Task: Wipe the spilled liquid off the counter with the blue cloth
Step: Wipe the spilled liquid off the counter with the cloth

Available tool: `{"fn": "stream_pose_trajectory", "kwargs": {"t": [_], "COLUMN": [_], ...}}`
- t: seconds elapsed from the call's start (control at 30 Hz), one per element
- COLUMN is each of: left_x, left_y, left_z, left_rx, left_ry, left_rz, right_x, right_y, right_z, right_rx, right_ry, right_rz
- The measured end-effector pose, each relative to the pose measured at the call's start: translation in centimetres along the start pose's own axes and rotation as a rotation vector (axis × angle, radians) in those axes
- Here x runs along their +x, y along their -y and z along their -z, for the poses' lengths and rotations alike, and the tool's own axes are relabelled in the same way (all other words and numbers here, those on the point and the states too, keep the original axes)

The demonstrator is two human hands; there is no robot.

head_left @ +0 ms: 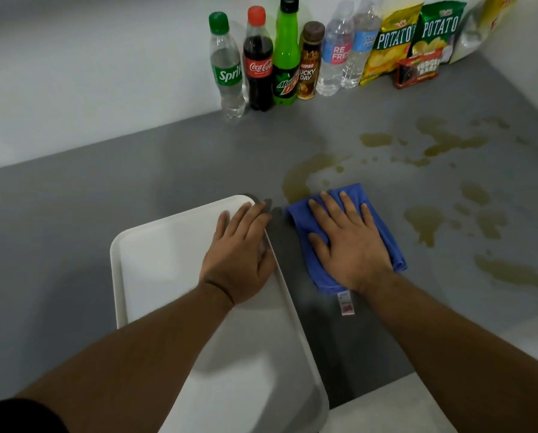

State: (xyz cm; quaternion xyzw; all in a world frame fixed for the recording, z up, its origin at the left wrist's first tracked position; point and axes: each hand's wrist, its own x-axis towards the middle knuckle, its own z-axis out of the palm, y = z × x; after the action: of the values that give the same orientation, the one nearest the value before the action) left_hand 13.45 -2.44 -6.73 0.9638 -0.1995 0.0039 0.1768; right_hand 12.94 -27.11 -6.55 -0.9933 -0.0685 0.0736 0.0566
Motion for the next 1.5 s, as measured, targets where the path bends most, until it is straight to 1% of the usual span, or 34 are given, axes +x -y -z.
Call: {"fn": "stream_pose_trajectory", "kwargs": {"t": [0.1,0.17,0.27,0.37,0.47,0.53,0.63,0.77,0.9,1.0,1.07,1.2,1.33,1.4,1.5], "left_x": [0.1,0.4,1.7,3.6,5.6,6.3,6.3,6.3,6.4,6.3,6.4,6.4,6.4,6.3,6.7], "left_y": [0.0,0.2,1.2,2.3,2.9,3.2,3.6,4.0,4.0,3.9,3.8,3.9,4.0,4.1,4.2], "left_z": [0.2,0.4,0.9,1.5,1.7,1.7,1.2,0.8,0.7,0.9,1.0,1.1,1.0,0.9,0.8], "left_rx": [-0.026,-0.041,0.015,0.065,0.067,0.073,0.092,0.067,0.052,0.048,0.049,0.042,0.041,0.045,0.046], "left_ry": [-0.025,-0.054,-0.122,-0.145,-0.114,-0.078,-0.059,-0.063,-0.068,-0.066,-0.051,-0.004,0.005,0.005,0.007], "left_rz": [0.019,0.014,-0.059,-0.093,-0.073,-0.043,-0.038,-0.04,-0.03,-0.022,-0.014,0.004,0.002,0.003,-0.002], "right_x": [-1.0,-2.6,-4.0,-2.9,-0.2,1.5,2.4,0.1,-1.3,1.0,3.2,5.9,3.7,1.9,1.8], "right_y": [-0.4,-0.1,1.2,2.4,2.8,2.4,1.0,0.3,2.2,3.2,3.1,1.5,0.7,1.5,2.8], "right_z": [-0.5,-1.1,-1.6,-1.4,-0.8,-0.4,-0.1,-0.6,-1.2,-0.8,-0.3,0.4,-0.2,-0.6,-0.9], "right_rx": [-0.016,-0.032,-0.041,-0.038,-0.031,-0.025,-0.012,-0.021,-0.024,-0.028,-0.025,-0.009,-0.013,-0.016,-0.007], "right_ry": [-0.012,-0.01,0.027,0.047,0.035,0.024,0.013,-0.019,0.033,0.031,0.018,-0.001,-0.016,-0.008,0.02], "right_rz": [-0.108,-0.148,-0.094,-0.038,0.007,0.0,-0.056,-0.135,-0.068,-0.01,-0.002,-0.078,-0.201,-0.185,-0.073]}}
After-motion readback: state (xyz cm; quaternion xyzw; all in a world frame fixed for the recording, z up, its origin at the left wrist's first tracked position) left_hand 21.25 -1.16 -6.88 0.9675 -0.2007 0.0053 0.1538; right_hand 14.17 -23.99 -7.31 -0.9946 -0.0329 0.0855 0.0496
